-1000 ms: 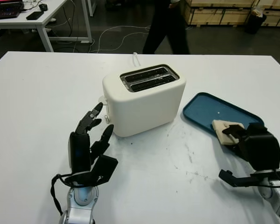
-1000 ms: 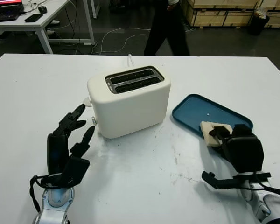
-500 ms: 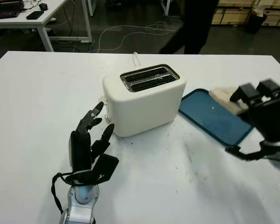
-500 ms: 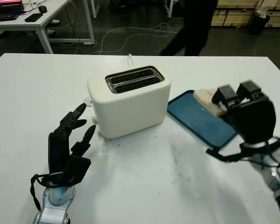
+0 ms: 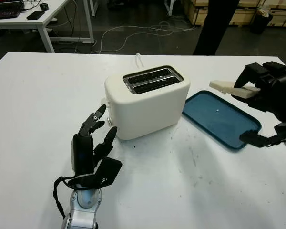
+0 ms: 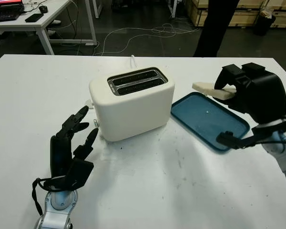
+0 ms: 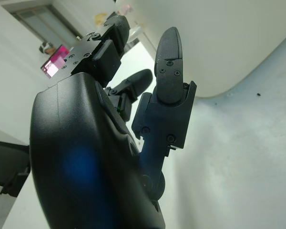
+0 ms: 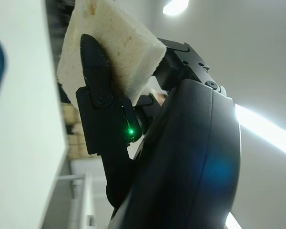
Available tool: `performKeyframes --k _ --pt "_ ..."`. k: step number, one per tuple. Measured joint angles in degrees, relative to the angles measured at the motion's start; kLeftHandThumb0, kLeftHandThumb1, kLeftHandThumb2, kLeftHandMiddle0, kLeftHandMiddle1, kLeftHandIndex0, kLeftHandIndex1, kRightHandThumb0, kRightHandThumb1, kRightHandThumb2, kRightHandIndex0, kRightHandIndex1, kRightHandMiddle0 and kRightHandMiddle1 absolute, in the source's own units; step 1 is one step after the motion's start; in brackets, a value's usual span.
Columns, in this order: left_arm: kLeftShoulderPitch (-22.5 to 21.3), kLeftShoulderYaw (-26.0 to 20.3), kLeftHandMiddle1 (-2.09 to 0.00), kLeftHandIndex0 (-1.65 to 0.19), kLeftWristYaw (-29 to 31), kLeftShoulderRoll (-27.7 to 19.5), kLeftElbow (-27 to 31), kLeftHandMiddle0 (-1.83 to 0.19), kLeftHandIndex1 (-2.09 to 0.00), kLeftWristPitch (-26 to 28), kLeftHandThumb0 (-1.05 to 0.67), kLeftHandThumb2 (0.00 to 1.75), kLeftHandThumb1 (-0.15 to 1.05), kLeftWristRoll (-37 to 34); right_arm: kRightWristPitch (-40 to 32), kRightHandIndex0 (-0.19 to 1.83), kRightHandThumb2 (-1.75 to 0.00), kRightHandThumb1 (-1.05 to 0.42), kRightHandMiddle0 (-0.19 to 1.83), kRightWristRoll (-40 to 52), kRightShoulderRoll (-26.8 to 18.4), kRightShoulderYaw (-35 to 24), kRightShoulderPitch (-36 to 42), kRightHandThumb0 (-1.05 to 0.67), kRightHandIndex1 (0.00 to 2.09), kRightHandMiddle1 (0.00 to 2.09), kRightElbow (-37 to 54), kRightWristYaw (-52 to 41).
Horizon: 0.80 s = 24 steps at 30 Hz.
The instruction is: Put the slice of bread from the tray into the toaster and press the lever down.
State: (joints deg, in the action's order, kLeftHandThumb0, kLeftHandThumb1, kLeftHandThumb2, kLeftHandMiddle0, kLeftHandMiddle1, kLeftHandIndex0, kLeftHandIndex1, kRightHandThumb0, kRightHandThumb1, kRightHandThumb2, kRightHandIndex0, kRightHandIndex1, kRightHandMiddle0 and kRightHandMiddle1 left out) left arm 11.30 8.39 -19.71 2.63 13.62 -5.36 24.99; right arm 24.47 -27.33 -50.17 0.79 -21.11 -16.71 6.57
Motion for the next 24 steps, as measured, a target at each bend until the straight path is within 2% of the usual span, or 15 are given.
performKeyframes --k 3,6,11,14,17,24 --pt "-0.58 -0.2 -0.97 -0.56 0.01 -0.15 -0.44 -0.34 -0.02 -0.03 -0.49 0.26 0.92 -0.12 -3.54 0.71 -0.31 -0.92 0.56 9.43 0.0 -0.03 -5.87 -0.36 1.75 1.72 -1.67 -15.69" --pt "-0.86 -0.21 -0.98 -0.56 0.01 -0.21 -0.51 -0.34 -0.02 -0.05 -0.49 0.25 0.92 -0.12 -7.77 0.71 -0.28 -0.92 0.56 16.01 0.02 0.47 -15.88 -0.34 1.75 1.74 -6.79 -30.94" --pt "-1.12 -0.2 -0.99 -0.56 0.01 -0.24 -0.66 -0.33 -0.02 -0.18 -0.49 0.26 0.92 -0.11 -12.93 0.78 -0.23 -0.92 0.63 17.0 2.19 4.77 -36.78 -0.42 1.75 1.74 -16.25 -45.42" --pt "-1.29 -0.14 -0.99 -0.56 0.01 -0.26 -0.79 -0.34 -0.02 -0.27 -0.48 0.25 0.92 0.03 -13.77 0.86 -0.21 -0.92 0.71 14.8 6.48 8.18 -49.35 -0.39 1.75 1.72 -24.46 -48.5" --pt "-1.4 -0.09 -0.99 -0.56 -0.09 -0.25 -0.89 -0.33 -0.02 -0.39 -0.49 0.25 0.92 0.07 -13.45 0.88 -0.2 -0.92 0.69 12.31 10.75 11.39 -57.32 -0.34 1.75 1.74 -31.16 -50.42" --pt "-1.24 -0.13 -0.98 -0.56 -0.63 -0.23 -0.97 -0.33 -0.02 -0.77 -0.48 0.25 0.92 0.04 -18.5 0.97 -0.2 -0.92 0.79 8.32 18.9 15.5 -62.44 -0.38 1.75 1.75 -37.89 -52.58"
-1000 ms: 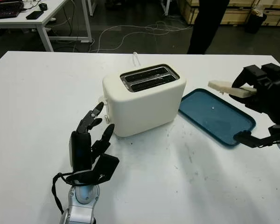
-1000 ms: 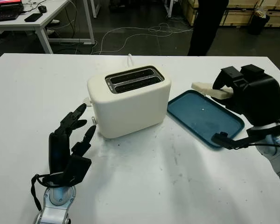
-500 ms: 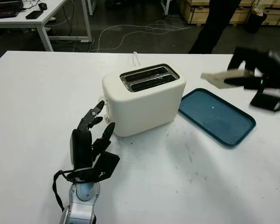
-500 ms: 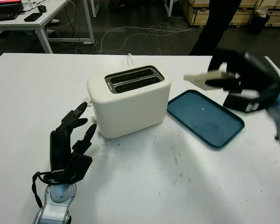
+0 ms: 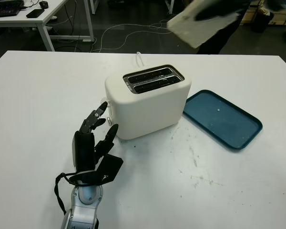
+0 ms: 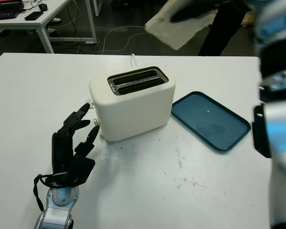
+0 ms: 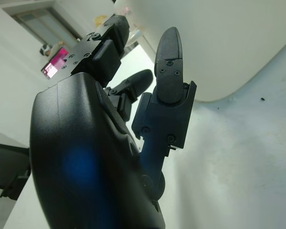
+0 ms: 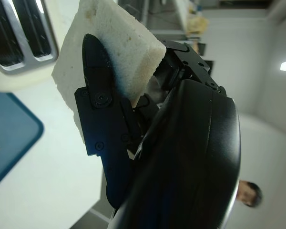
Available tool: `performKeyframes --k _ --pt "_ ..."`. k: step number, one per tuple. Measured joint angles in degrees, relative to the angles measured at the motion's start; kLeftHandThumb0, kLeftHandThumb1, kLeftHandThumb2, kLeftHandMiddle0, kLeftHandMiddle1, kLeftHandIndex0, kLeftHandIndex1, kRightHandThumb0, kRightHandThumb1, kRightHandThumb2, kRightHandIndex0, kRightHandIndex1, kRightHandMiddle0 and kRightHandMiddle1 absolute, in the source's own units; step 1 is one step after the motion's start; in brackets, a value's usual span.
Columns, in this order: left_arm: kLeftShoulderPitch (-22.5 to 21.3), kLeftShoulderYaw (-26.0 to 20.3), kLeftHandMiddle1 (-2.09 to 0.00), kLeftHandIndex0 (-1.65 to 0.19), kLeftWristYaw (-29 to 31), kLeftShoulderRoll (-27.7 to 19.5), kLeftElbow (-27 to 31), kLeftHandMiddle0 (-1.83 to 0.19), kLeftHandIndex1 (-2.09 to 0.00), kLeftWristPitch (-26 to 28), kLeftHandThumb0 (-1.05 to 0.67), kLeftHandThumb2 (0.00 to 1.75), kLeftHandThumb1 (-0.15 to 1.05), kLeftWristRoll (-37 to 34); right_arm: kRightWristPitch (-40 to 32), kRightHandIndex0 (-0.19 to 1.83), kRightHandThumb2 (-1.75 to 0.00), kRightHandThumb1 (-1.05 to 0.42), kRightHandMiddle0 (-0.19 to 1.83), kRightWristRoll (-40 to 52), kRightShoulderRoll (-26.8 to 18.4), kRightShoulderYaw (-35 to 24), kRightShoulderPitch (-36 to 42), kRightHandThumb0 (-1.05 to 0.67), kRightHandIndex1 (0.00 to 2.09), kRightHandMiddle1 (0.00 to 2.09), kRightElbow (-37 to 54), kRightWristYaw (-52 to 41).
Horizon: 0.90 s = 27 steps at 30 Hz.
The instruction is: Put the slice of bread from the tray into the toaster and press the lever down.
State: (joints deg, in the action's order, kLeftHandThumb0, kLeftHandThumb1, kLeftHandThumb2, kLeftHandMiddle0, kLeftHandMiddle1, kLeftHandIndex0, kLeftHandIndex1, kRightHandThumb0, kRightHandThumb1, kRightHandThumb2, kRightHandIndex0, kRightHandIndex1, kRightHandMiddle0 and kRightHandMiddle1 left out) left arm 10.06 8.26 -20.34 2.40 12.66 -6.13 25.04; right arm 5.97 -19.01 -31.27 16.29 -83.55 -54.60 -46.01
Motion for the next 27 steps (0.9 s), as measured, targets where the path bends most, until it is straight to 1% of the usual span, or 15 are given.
performKeyframes --k 5,12,21,25,27 --pt "0.21 0.06 -0.97 -0.56 -0.31 0.01 -0.29 -0.32 -0.01 -0.6 -0.48 0.26 0.92 0.03 0.06 1.06 -0.22 -0.92 0.89 -0.85 3.43 1.37 -1.06 -0.5 1.75 1.75 -4.02 -2.01" --pt "0.78 0.21 -0.96 -0.55 -0.56 0.3 -0.29 -0.33 -0.01 -0.6 -0.48 0.25 0.92 0.1 1.3 1.14 -0.22 -0.92 0.98 -1.2 6.57 2.37 -1.66 -0.52 1.75 1.75 -6.29 -5.27" --pt "0.8 0.21 -0.96 -0.55 -0.56 0.36 -0.28 -0.33 -0.01 -0.59 -0.47 0.25 0.92 0.56 2.41 1.19 -0.18 -0.92 1.03 -1.48 7.45 2.69 -1.63 -0.56 1.75 1.75 -8.21 -5.68" --pt "0.77 0.19 -0.96 -0.55 -0.61 0.37 -0.39 -0.33 -0.01 -0.61 -0.46 0.25 0.92 0.49 2.69 1.19 -0.21 -0.92 1.03 -2.13 7.68 3.09 -1.57 -0.53 1.75 1.75 -8.33 -5.09" --pt "0.73 0.18 -0.96 -0.56 -0.92 0.37 -0.8 -0.33 -0.01 -0.83 -0.46 0.25 0.92 0.5 4.0 1.19 -0.23 -0.92 1.02 -2.17 7.74 3.1 -1.5 -0.52 1.75 1.75 -8.33 -4.44"
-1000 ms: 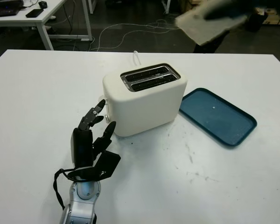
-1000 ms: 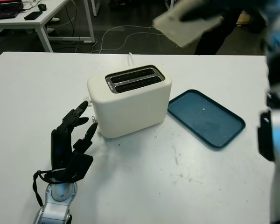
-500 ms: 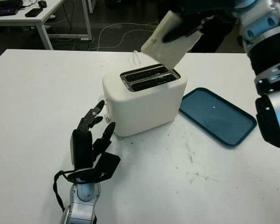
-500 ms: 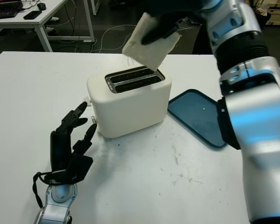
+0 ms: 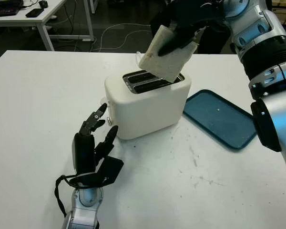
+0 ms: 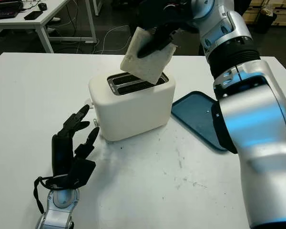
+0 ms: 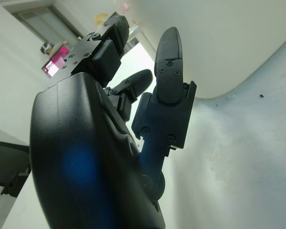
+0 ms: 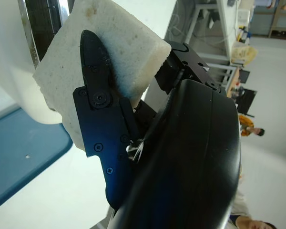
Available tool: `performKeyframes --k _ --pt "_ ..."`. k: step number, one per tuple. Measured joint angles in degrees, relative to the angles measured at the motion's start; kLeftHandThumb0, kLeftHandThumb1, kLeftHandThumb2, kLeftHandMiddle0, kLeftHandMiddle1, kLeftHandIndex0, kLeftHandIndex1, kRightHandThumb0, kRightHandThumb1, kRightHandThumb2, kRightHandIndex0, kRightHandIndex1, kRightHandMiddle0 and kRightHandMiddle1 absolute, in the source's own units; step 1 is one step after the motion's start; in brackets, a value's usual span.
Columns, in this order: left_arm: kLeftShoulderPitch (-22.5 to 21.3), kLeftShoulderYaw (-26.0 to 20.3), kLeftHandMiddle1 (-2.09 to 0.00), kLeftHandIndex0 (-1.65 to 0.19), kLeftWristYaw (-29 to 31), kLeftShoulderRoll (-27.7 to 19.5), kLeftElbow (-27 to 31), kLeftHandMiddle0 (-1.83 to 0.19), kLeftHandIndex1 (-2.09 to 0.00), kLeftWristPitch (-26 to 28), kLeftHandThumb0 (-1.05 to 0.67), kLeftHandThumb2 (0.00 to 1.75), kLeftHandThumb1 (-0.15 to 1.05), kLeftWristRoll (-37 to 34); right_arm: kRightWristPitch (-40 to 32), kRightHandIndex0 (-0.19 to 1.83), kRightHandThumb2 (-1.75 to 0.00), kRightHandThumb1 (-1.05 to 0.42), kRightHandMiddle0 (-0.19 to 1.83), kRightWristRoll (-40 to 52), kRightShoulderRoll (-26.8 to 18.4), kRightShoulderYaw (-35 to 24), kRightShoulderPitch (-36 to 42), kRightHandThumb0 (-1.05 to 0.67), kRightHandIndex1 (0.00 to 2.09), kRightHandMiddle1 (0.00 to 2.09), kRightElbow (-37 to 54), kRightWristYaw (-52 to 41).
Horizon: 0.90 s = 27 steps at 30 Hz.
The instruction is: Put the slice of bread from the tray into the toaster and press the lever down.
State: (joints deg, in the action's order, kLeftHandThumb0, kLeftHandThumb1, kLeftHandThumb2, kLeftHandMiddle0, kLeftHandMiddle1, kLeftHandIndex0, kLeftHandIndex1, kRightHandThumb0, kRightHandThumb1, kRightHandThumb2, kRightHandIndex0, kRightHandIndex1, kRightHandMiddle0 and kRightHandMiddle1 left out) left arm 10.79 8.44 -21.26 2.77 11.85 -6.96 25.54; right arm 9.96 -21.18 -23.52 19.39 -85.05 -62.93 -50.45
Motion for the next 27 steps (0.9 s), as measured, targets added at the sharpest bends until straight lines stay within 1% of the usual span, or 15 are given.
performKeyframes --k 2,3,4,5,6,10,11,16,27 --pt "-0.03 0.01 -0.96 -0.56 -0.21 0.0 -0.3 -0.34 -0.02 -0.08 -0.47 0.25 0.92 0.1 1.94 1.18 -0.24 -0.92 1.01 0.01 0.0 -0.07 0.24 -0.51 1.75 1.75 0.0 0.92" --pt "-0.07 0.0 -0.97 -0.56 -0.34 0.0 -0.46 -0.34 -0.02 -0.08 -0.48 0.26 0.92 0.13 3.56 1.15 -0.23 -0.92 0.98 -0.12 0.4 -0.05 0.3 -0.5 1.75 1.75 -1.32 2.99" --pt "-0.14 0.04 -0.97 -0.56 -0.48 -0.01 -0.56 -0.34 -0.02 -0.1 -0.48 0.26 0.92 0.14 4.86 1.21 -0.2 -0.92 1.04 -0.64 1.14 0.16 0.34 -0.62 1.74 1.73 -3.57 6.24" --pt "-0.17 0.12 -0.97 -0.56 -0.64 -0.01 -0.6 -0.34 -0.01 -0.22 -0.48 0.26 0.92 0.14 6.01 1.29 -0.18 -0.92 1.14 -1.18 1.76 0.49 0.64 -0.75 1.7 1.68 -5.34 8.41" --pt "-0.18 0.18 -0.97 -0.56 -0.78 -0.01 -0.63 -0.34 -0.01 -0.26 -0.48 0.26 0.92 0.14 7.44 1.32 -0.19 -0.92 1.19 -1.42 2.13 0.54 1.19 -0.77 1.7 1.66 -6.2 9.28" --pt "-0.21 0.27 -0.97 -0.56 -1.02 -0.02 -0.69 -0.33 -0.01 -0.26 -0.48 0.26 0.92 0.08 12.08 1.23 -0.27 -0.92 1.08 -0.76 2.05 -0.59 2.33 -0.55 1.74 1.74 -4.94 9.02" --pt "-0.23 0.31 -0.98 -0.56 -1.03 -0.02 -0.69 -0.33 -0.01 -0.26 -0.48 0.25 0.92 0.08 13.12 1.22 -0.27 -0.92 1.07 -0.01 1.95 -1.23 2.34 -0.53 1.74 1.74 -4.28 8.98" --pt "-0.23 0.47 -0.98 -0.56 -1.22 -0.01 -0.69 -0.33 -0.01 -0.26 -0.48 0.24 0.92 0.09 14.58 1.18 -0.29 -0.92 1.01 1.59 1.78 -3.0 2.34 -0.5 1.75 1.75 -2.85 8.27" --pt "-0.23 0.93 -0.99 -0.55 -2.09 -0.01 -0.69 -0.32 -0.01 -0.25 -0.48 0.25 0.92 0.21 14.58 1.17 -0.27 -0.92 0.99 1.85 1.7 -3.19 2.53 -0.49 1.75 1.75 -2.77 5.59"
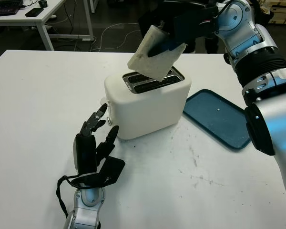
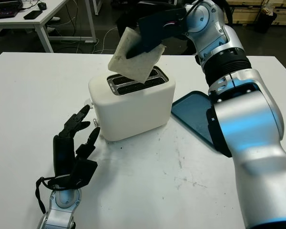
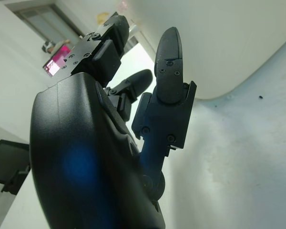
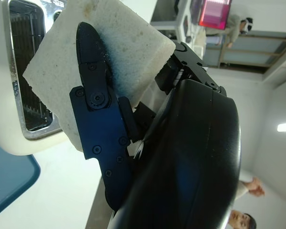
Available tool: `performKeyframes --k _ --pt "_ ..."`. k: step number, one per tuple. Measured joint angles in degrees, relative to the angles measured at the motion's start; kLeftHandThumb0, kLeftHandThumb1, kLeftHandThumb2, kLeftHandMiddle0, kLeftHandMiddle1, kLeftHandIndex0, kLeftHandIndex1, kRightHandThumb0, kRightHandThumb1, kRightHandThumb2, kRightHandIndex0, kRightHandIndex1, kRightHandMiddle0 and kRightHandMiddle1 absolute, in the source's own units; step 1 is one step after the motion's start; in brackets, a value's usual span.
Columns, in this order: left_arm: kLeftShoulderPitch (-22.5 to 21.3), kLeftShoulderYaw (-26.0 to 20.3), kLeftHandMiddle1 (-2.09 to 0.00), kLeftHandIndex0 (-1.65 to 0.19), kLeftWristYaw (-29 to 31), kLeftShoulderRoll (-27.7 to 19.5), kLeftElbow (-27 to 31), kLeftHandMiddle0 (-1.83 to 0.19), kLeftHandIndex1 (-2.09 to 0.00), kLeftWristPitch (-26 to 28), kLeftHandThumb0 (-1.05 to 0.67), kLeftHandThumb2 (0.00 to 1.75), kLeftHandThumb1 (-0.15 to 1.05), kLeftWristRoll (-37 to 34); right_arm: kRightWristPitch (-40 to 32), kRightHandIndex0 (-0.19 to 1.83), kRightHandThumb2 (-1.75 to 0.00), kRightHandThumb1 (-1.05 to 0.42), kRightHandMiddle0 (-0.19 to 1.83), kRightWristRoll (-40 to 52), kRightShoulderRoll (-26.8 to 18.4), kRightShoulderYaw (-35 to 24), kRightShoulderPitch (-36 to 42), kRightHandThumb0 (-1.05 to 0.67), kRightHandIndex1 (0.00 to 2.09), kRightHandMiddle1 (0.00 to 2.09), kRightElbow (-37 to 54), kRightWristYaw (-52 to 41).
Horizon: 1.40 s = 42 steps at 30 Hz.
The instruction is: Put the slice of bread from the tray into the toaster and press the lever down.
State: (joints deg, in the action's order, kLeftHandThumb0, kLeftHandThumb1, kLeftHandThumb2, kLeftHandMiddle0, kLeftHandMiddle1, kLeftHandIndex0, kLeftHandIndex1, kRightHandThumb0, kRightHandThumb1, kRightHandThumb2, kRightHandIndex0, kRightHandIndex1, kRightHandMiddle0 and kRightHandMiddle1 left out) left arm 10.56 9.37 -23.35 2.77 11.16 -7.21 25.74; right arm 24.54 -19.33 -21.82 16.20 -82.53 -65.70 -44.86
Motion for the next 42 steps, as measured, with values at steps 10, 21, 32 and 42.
performKeyframes --k 10,21,32,42 --pt "-0.04 0.19 -0.99 -0.56 -0.61 0.0 -0.23 -0.33 -0.01 -0.02 -0.48 0.26 0.92 0.37 1.37 1.12 -0.24 -0.92 0.93 -0.16 -0.63 0.04 1.51 -0.46 1.75 1.75 -1.01 -0.35" --pt "-0.1 0.28 -0.99 -0.56 -1.15 -0.01 -1.16 -0.33 -0.01 -0.17 -0.49 0.25 0.92 0.46 6.26 1.1 -0.26 -0.92 0.89 -2.28 -0.82 0.94 3.03 -0.45 1.75 1.75 -1.5 5.55" --pt "-0.1 0.6 -0.99 -0.56 -1.15 -0.01 -1.14 -0.32 -0.01 -0.16 -0.49 0.26 0.92 0.39 10.57 1.06 -0.26 -0.92 0.84 -5.42 -1.42 3.15 3.53 -0.43 1.75 1.75 -1.6 13.05" --pt "0.05 0.61 -0.98 -0.55 -1.19 -0.01 -1.13 -0.31 -0.01 -0.12 -0.49 0.25 0.92 0.38 12.61 1.11 -0.26 -0.92 0.89 -6.5 -1.66 3.34 3.5 -0.44 1.75 1.75 -1.96 16.39"
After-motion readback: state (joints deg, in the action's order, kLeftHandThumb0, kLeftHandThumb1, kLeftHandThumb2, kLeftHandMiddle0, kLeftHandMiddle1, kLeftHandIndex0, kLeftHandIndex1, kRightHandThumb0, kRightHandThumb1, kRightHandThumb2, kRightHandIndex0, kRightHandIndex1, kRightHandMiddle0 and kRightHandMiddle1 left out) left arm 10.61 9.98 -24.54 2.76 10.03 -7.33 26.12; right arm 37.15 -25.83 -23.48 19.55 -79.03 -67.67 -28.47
